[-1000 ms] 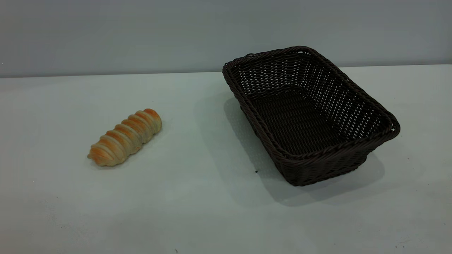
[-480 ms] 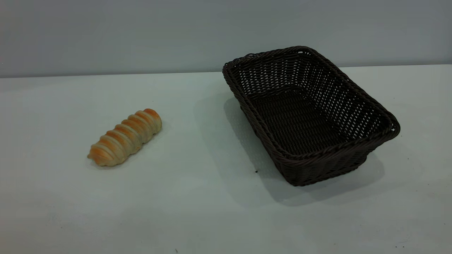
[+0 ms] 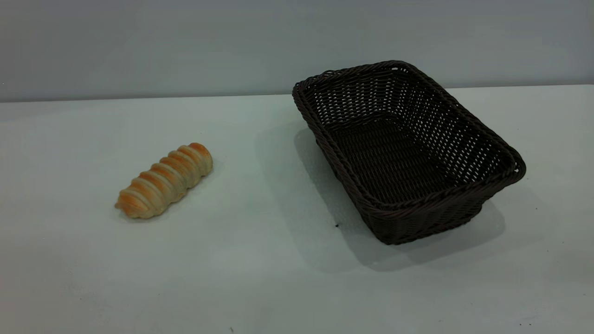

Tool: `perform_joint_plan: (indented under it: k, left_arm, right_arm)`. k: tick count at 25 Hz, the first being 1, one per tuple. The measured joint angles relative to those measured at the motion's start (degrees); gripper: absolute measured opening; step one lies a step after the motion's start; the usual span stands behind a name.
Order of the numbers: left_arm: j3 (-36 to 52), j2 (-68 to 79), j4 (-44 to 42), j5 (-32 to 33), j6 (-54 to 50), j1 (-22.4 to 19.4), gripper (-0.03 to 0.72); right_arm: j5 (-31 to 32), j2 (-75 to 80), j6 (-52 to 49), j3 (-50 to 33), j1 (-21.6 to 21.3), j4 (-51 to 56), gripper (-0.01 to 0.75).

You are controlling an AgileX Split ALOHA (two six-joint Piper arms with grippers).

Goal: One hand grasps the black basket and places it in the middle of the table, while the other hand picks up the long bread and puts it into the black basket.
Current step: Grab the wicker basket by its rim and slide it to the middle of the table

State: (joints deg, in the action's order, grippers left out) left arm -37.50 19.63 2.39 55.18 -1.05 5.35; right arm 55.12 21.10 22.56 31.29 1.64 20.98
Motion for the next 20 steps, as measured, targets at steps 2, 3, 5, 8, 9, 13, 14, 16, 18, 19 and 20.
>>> perform_joint_plan:
  k: [2,3,5,8,9,13,14,16,18,19,20]
  left_arm:
    - [-1.3,4.2,0.0,-2.1,0.0,0.0,0.408]
    - [-1.8,5.9,0.0,-3.1,0.0,0.0,0.408]
    - [-2.3,8.5,0.3,-5.7,0.0,0.0,0.409]
    - [-3.0,11.9,2.5,-8.7,0.1,0.0,0.409]
    - [-3.1,13.0,3.3,-9.5,0.6,0.0,0.409]
    - [-3.1,16.9,5.7,-10.6,2.8,0.0,0.409]
    - [-3.1,17.6,5.8,-10.6,2.9,0.0,0.409]
    - [-3.1,18.3,5.8,-10.6,3.0,0.0,0.409]
    - [-3.1,18.4,5.7,-11.0,3.1,0.0,0.409]
    - [-3.1,18.4,5.6,-11.3,3.2,0.0,0.409]
    - [-3.1,18.4,5.6,-11.7,3.5,0.0,0.409]
  right_arm:
    - [-1.8,6.5,4.5,1.4,0.0,2.8,0.511]
    - [-2.5,10.2,6.3,2.2,0.0,4.0,0.511]
    - [-3.5,17.0,10.2,3.7,0.0,7.2,0.511]
    - [-5.1,27.4,14.9,5.7,0.1,11.8,0.511]
    - [-6.0,30.1,16.1,6.1,0.2,13.1,0.511]
    - [-11.4,42.4,15.7,6.9,1.8,16.5,0.511]
    - [-12.6,45.5,14.4,6.9,1.8,17.2,0.511]
    - [-15.4,50.7,10.4,7.0,1.8,18.6,0.511]
    - [-18.2,55.5,7.1,7.1,1.8,20.7,0.511]
    - [-19.7,57.3,5.5,7.1,1.8,22.3,0.511]
    - [-20.9,59.3,4.4,7.1,1.8,24.2,0.511]
